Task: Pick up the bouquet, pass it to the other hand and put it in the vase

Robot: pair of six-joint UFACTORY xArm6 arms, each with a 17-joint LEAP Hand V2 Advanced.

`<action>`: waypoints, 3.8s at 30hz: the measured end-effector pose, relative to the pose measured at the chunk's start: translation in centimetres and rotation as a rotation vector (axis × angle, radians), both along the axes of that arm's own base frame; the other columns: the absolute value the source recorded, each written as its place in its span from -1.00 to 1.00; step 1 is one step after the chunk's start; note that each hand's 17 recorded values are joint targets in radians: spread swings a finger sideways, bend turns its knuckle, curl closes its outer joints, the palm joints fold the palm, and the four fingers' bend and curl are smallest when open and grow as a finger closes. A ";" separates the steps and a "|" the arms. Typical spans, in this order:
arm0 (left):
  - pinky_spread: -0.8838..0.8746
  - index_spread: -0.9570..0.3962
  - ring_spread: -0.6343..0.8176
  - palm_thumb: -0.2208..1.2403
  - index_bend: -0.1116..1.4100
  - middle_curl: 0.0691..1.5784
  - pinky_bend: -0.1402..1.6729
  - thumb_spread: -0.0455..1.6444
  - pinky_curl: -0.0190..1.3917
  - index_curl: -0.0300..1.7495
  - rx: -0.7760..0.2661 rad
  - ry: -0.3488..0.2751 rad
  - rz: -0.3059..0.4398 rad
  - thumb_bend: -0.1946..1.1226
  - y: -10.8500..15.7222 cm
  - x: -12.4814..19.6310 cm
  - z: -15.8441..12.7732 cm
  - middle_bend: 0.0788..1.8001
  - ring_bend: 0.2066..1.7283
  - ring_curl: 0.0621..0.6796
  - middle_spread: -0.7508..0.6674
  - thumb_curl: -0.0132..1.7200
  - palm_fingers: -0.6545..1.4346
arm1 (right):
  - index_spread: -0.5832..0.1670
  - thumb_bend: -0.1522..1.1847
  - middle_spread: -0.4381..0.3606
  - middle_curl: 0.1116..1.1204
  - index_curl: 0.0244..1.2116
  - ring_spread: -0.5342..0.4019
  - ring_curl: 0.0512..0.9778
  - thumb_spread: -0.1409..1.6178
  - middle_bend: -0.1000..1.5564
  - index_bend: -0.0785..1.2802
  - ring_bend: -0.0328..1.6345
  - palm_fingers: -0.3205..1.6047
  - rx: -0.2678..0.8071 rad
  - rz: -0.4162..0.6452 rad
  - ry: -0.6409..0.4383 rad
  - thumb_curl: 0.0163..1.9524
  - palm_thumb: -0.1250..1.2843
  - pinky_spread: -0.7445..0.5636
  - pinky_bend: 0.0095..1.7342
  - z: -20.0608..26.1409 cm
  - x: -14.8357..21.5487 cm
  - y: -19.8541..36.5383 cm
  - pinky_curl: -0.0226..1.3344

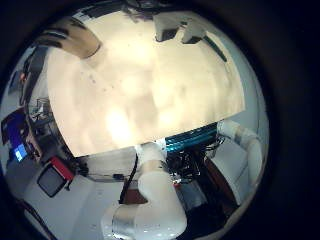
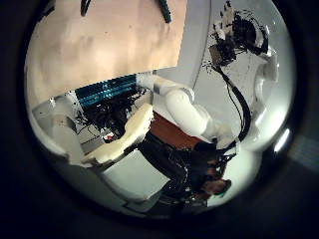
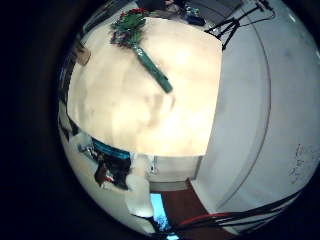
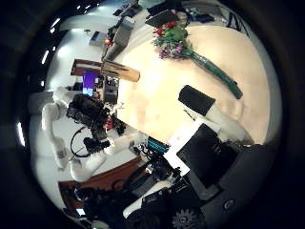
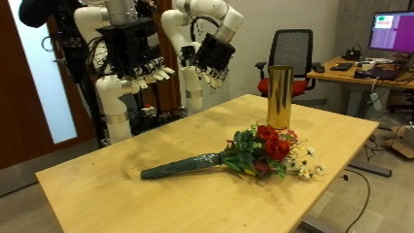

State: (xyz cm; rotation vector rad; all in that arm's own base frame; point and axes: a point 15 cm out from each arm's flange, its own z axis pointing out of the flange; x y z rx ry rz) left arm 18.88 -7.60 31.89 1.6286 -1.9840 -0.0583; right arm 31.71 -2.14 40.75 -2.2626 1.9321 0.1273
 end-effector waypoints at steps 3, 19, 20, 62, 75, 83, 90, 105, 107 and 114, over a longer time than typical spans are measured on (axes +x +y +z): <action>0.57 0.59 0.53 -0.07 -0.64 -0.61 -0.60 0.19 -0.54 -0.60 0.000 0.000 -0.005 -0.75 0.0 0.0 -0.1 -0.84 -0.68 -0.62 0.39 -0.62 -0.15 | -0.27 -0.81 0.09 -0.60 -0.52 0.31 -0.66 0.30 -0.56 -0.64 -0.49 -0.17 0.002 -0.023 0.005 -0.60 0.21 0.71 -0.67 -0.4 0.4 -0.7 -0.64; 0.57 0.59 0.53 -0.07 -0.64 -0.61 -0.60 0.19 -0.53 -0.60 -0.006 -0.008 -0.055 -0.75 -0.1 0.6 0.3 -0.83 -0.67 -0.61 0.38 -0.63 -0.15 | -0.09 -0.81 0.24 -0.51 -0.57 -0.25 -0.69 0.33 -0.39 -0.68 -0.29 -0.08 0.058 -0.104 0.172 -0.61 0.18 0.48 -0.63 -5.8 4.7 -0.5 -0.70; 0.57 0.59 0.53 -0.07 -0.64 -0.61 -0.60 0.19 -0.53 -0.60 0.000 -0.009 -0.056 -0.75 0.1 0.6 0.3 -0.83 -0.67 -0.61 0.38 -0.63 -0.15 | -0.07 -0.81 0.22 -0.51 -0.58 -0.25 -0.67 0.34 -0.40 -0.68 -0.24 -0.08 0.063 -0.102 0.186 -0.61 0.18 0.47 -0.64 -6.3 5.0 0.0 -0.70; 0.56 0.61 0.52 -0.08 -0.64 -0.60 -0.60 0.20 -0.53 -0.60 -0.001 0.042 -0.123 -0.75 0.6 4.3 0.4 -0.83 -0.66 -0.60 0.37 -0.63 -0.16 | 0.03 -0.81 0.17 -0.49 -0.48 0.17 -0.70 0.28 -0.47 -0.61 -0.35 -0.34 0.085 -0.218 0.363 -0.52 0.33 0.47 -0.58 -25.5 12.4 -2.9 -0.70; 0.56 0.61 0.52 -0.08 -0.64 -0.60 -0.60 0.20 -0.53 -0.61 -0.011 0.041 -0.138 -0.75 -0.1 4.6 1.5 -0.82 -0.65 -0.60 0.36 -0.63 -0.17 | -0.02 -0.80 0.06 -0.47 -0.42 -0.11 -0.67 0.25 -0.42 -0.60 -0.20 0.02 0.070 -0.189 0.383 -0.53 0.30 0.22 -0.67 -27.1 12.9 -2.1 -0.74; 0.56 0.61 0.52 -0.08 -0.64 -0.60 -0.61 0.20 -0.53 -0.61 -0.010 0.033 -0.137 -0.75 -0.1 4.7 2.0 -0.81 -0.66 -0.60 0.36 -0.63 -0.16 | -0.05 -0.81 0.04 -0.44 -0.36 -0.21 -0.66 0.23 -0.37 -0.59 -0.10 0.18 0.074 -0.146 0.446 -0.53 0.33 0.05 -0.60 -26.6 13.7 -1.0 -0.80; 0.56 0.61 0.52 -0.09 -0.64 -0.60 -0.61 0.20 -0.53 -0.61 -0.018 0.044 -0.138 -0.75 0.0 4.4 1.8 -0.81 -0.66 -0.60 0.35 -0.63 -0.16 | -0.24 -0.82 -0.17 -0.32 -0.24 -0.38 -0.51 0.11 -0.20 -0.43 0.08 0.74 0.026 -0.119 0.498 -0.48 0.42 -0.36 -0.26 -26.7 12.5 -0.7 -0.74; 0.56 0.62 0.53 -0.08 -0.63 -0.60 -0.62 0.21 -0.53 -0.60 -0.021 0.029 -0.139 -0.75 0.1 4.5 2.3 -0.82 -0.67 -0.62 0.35 -0.64 -0.15 | -0.44 -0.82 -0.54 -0.09 0.06 -0.46 -0.23 -0.01 0.11 -0.10 0.30 0.63 -0.052 -0.102 0.613 -0.43 0.41 -0.73 0.09 -26.5 11.8 -1.1 -0.60; 0.56 0.61 0.53 -0.08 -0.63 -0.60 -0.62 0.22 -0.53 -0.59 -0.020 0.029 -0.138 -0.75 0.1 4.6 2.3 -0.82 -0.68 -0.62 0.35 -0.64 -0.15 | -0.44 -0.80 -0.53 -0.02 0.15 -0.44 -0.17 0.02 0.23 0.05 0.37 0.77 -0.055 -0.103 0.593 -0.43 0.44 -0.70 0.14 -26.2 12.2 -1.1 -0.55; 0.56 0.60 0.53 -0.09 -0.63 -0.60 -0.63 0.22 -0.54 -0.59 -0.028 0.025 -0.136 -0.75 0.1 4.9 2.4 -0.83 -0.69 -0.62 0.35 -0.63 -0.14 | -0.39 -0.69 -0.45 0.17 0.36 -0.38 0.02 0.11 0.48 0.37 0.55 0.63 0.039 -0.176 0.353 -0.39 0.72 -0.46 0.50 -23.3 16.1 -1.8 -0.33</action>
